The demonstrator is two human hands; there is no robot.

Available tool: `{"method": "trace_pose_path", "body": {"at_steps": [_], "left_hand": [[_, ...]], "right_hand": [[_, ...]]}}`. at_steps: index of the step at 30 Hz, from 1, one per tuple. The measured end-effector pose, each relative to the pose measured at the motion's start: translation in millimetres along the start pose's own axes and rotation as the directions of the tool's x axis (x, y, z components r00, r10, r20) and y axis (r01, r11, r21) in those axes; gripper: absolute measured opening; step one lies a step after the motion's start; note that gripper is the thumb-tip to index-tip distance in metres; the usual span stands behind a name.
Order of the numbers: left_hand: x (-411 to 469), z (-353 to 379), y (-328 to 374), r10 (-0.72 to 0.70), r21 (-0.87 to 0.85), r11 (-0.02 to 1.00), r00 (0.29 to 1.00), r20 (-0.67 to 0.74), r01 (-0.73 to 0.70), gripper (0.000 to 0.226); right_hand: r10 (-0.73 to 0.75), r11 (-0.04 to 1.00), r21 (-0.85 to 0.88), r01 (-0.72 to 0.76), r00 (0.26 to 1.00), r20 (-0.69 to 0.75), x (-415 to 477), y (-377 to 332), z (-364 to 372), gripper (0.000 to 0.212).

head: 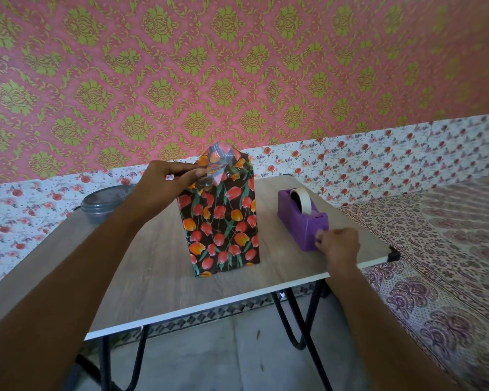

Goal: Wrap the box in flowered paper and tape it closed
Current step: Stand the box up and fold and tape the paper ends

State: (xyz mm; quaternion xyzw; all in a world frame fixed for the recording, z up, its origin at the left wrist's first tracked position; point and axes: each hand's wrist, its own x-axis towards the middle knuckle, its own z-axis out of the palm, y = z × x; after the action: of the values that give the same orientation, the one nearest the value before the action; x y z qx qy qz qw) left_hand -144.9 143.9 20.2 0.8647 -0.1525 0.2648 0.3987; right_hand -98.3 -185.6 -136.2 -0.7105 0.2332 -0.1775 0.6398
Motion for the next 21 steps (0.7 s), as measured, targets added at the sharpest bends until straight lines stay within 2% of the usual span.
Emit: {"method": "trace_pose_path", "body": {"at_steps": [2,5,11,15,21], "left_hand": [[0,0,0,-0.004,0.001,1.000,1.000,0.009,0.004,0.032],[0,1,-1,-0.012,-0.009,1.000,1.000,0.004,0.012,0.034],[0,-1,-3,0.004,0.005,1.000,1.000,0.027,-0.004,0.035],[0,-3,-2,-0.012,-0.006,1.000,0.999,0.041,0.012,0.031],[-2,-5,-1,-0.026,-0.079,0.996,0.998,0.056,0.031,0.030]], "right_hand": [[-0.036,0.999,-0.034,0.035,0.998,-0.059,-8,12,-1,0.014],[-0.092,0.996,0.009,0.092,0.994,-0.055,-20,11,-2,0.011],[-0.281,0.939,0.226,0.261,0.957,0.065,-36,3,1,0.008],[-0.481,0.845,0.363,0.394,0.856,0.190,-53,-34,6,0.019],[-0.680,0.711,0.432,0.555,0.699,0.221,-77,-114,19,0.021]]}}
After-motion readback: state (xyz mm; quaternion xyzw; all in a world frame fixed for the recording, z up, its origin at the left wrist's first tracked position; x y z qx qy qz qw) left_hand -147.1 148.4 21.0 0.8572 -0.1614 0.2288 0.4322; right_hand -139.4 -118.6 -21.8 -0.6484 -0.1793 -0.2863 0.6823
